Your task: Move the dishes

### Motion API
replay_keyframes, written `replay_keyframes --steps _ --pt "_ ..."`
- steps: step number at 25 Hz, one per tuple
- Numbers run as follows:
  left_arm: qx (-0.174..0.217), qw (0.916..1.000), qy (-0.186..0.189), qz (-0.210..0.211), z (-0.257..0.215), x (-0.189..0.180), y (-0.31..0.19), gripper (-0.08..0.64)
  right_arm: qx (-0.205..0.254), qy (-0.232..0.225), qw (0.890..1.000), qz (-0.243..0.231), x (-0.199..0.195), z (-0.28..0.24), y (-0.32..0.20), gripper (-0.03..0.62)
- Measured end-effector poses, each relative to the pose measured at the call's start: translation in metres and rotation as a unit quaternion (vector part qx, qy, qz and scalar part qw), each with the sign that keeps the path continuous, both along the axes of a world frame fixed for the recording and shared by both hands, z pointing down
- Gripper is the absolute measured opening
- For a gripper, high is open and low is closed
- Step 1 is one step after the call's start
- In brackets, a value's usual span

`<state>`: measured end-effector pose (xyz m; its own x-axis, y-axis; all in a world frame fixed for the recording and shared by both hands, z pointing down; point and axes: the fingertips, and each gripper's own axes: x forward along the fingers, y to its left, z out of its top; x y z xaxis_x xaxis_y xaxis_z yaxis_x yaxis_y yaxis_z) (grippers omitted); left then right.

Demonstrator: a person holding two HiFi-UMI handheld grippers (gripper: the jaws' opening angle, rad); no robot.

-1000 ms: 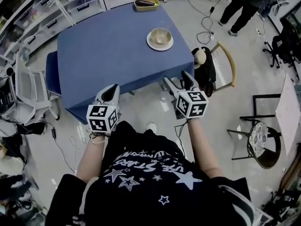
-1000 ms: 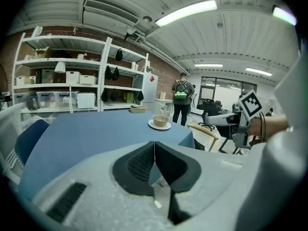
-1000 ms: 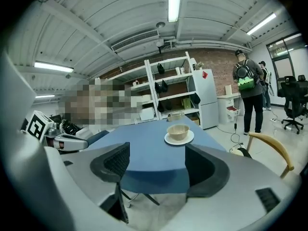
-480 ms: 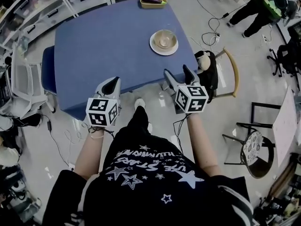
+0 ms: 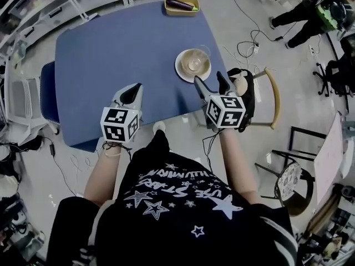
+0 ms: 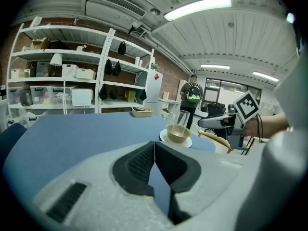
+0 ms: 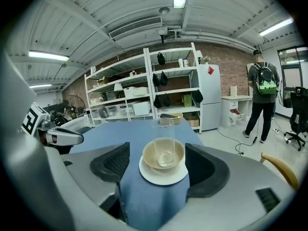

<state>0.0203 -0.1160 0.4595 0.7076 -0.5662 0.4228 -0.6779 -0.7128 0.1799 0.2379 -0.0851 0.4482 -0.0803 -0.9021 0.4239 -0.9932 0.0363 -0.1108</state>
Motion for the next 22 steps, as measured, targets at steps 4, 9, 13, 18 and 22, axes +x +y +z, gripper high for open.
replay_keyframes --steps 4,9,13,18,22 --pt "-0.006 1.0 0.0 0.005 0.004 0.013 -0.026 0.021 -0.009 0.015 1.0 -0.005 0.007 0.006 -0.031 0.341" --pt "-0.014 0.9998 0.001 0.011 0.008 0.022 -0.053 0.021 -0.015 0.032 0.999 -0.014 0.009 0.015 -0.067 0.342" --pt "-0.023 0.9995 -0.001 0.02 0.016 0.026 -0.07 0.021 -0.019 0.039 0.999 -0.024 0.007 0.025 -0.085 0.342" --pt "-0.029 0.9993 0.001 0.023 0.02 0.03 -0.083 0.021 -0.017 0.057 0.998 -0.028 0.008 0.024 -0.099 0.307" --pt "-0.031 0.9992 0.006 0.024 0.021 0.03 -0.088 0.021 -0.021 0.063 0.997 -0.036 0.007 0.023 -0.101 0.282"
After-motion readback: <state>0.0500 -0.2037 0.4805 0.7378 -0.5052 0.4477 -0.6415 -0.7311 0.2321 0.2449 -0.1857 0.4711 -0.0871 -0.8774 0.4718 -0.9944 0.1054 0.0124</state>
